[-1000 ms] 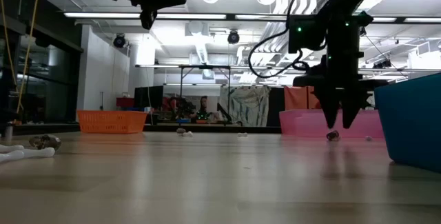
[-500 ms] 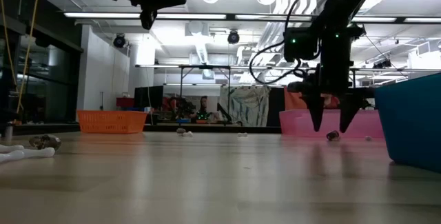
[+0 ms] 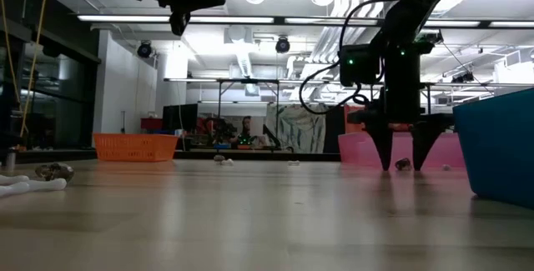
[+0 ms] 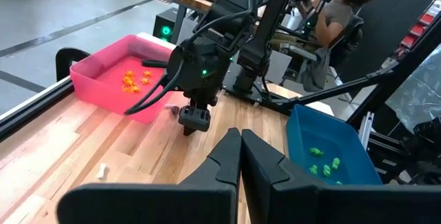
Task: Sort Halloween decoration
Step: Put the black skull toy into the orange bin
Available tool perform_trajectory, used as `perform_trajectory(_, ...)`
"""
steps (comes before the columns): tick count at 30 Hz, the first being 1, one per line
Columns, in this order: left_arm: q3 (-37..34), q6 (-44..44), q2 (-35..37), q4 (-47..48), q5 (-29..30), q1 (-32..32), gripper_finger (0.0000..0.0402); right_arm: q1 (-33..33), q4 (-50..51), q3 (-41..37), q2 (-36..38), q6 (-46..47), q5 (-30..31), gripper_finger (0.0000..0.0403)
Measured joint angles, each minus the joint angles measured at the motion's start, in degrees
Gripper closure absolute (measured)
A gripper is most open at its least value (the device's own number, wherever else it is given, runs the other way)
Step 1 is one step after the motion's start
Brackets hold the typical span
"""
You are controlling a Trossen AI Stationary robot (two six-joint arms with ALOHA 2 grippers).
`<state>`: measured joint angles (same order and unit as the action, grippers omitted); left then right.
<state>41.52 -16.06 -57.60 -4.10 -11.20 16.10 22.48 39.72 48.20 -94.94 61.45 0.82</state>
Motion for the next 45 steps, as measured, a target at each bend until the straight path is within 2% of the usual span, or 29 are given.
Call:
perform_trajectory(5, 0.0, -0.4, 0.0, 0.0, 0.0, 0.0, 0.0402, 0.0, 0.1, -0.1, -0.1, 0.1, 0.0, 0.0172)
perform_trajectory(14, 0.0, -0.5, 0.0, 0.0, 0.0, 0.0, 0.0401, 0.0, 0.2, -0.2, -0.2, 0.0, 0.2, 0.0299)
perform_trajectory(18, 0.0, -0.5, 0.0, 0.0, 0.0, 0.0, 0.0402, 0.0, 0.1, -0.2, -0.2, 0.0, 0.1, 0.0332)
perform_trajectory(28, 0.0, -0.4, 0.0, 0.0, 0.0, 0.0, 0.0401, -0.1, 0.1, -0.2, -0.2, -0.2, -0.2, 0.0329)
perform_trajectory(35, 0.0, -0.4, 0.0, 0.0, 0.0, 0.0, 0.0401, -0.7, -1.7, -0.7, 2.6, -7.1, -1.0, 0.0333)
perform_trajectory(40, 0.0, -0.4, 0.0, 0.0, 0.0, 0.0, 0.0401, -2.7, -12.6, -0.5, 10.1, -9.0, -1.9, 0.0334)
perform_trajectory(45, 0.0, -0.4, 0.0, -0.1, 0.0, 0.0, 0.0401, -4.5, -32.0, -0.5, 15.8, -11.2, -3.8, 0.0334)
